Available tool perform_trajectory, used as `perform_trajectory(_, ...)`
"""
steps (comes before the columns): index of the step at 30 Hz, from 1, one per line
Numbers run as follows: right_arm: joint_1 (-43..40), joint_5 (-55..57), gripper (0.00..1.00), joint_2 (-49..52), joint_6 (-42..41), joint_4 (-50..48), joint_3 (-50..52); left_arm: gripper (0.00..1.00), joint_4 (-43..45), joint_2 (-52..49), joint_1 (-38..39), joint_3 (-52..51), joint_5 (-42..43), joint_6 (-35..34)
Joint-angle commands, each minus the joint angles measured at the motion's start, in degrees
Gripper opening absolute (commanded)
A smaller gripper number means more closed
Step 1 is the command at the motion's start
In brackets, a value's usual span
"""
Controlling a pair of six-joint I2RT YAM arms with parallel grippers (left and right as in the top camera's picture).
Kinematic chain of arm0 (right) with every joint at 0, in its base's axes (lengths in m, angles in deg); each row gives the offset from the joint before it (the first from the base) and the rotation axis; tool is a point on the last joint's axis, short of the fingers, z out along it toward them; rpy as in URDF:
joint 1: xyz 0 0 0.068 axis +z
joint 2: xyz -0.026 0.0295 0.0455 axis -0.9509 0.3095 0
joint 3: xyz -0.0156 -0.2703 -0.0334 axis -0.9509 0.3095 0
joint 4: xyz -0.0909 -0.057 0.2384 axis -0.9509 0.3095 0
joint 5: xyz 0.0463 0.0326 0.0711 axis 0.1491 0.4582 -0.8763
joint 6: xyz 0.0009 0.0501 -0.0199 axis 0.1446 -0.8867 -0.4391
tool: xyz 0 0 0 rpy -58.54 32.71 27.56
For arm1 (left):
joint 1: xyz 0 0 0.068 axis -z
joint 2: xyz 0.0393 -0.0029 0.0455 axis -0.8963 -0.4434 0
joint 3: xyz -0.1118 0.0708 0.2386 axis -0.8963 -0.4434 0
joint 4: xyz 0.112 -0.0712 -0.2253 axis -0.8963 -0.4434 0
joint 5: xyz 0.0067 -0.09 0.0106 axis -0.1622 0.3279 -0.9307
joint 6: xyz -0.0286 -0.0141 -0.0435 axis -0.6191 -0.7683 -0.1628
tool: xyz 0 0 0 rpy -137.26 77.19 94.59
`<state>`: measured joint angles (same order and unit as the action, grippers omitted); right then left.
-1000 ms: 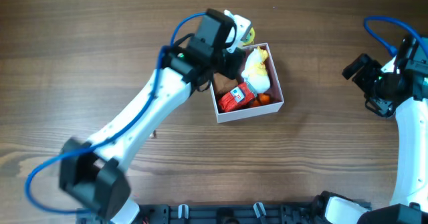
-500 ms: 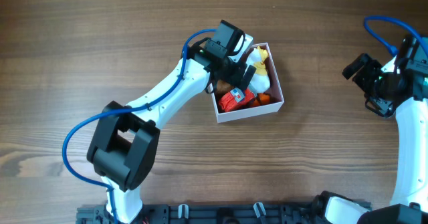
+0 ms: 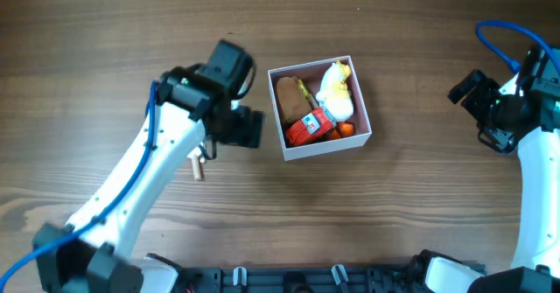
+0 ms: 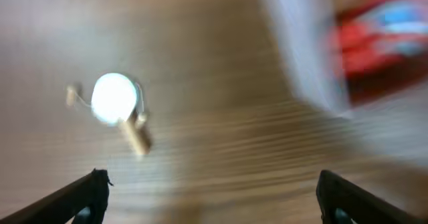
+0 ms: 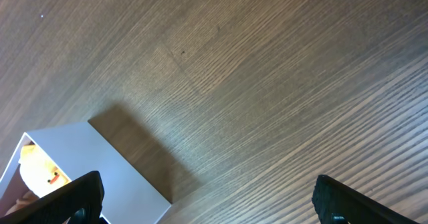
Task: Pack container
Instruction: 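Move the left gripper to the white pig rattle and grasp it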
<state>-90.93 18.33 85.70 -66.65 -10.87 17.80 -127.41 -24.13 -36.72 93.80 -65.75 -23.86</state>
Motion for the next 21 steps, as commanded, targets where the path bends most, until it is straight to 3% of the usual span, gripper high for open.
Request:
perform_trajectory(1,0.1,-0.5,1.00,0.0,-0.7,-0.1,-0.3,0.98,6.4,-1.3,-6.3,-15.9,-1.6,-15.2)
perform_trajectory(7,0.1,-0.5,1.00,0.0,-0.7,-0.1,-0.3,0.78,18.1,-1.3,-12.8,-28.6,1.5,-15.8)
perform_trajectory(11,0.1,-0.5,1.00,0.0,-0.7,-0.1,-0.3,0.82,22.2,-1.3,-15.6,-32.4,1.2,-15.1)
perform_trajectory(15,0.1,-0.5,1.00,0.0,-0.7,-0.1,-0.3,0.66,26.7,-1.5,-15.8,-35.2,0.0,-12.3)
perform_trajectory(21,0.1,-0.5,1.00,0.0,-0.7,-0.1,-0.3,0.55,30.9,-2.9,-15.8,-37.1,-0.1,-8.5)
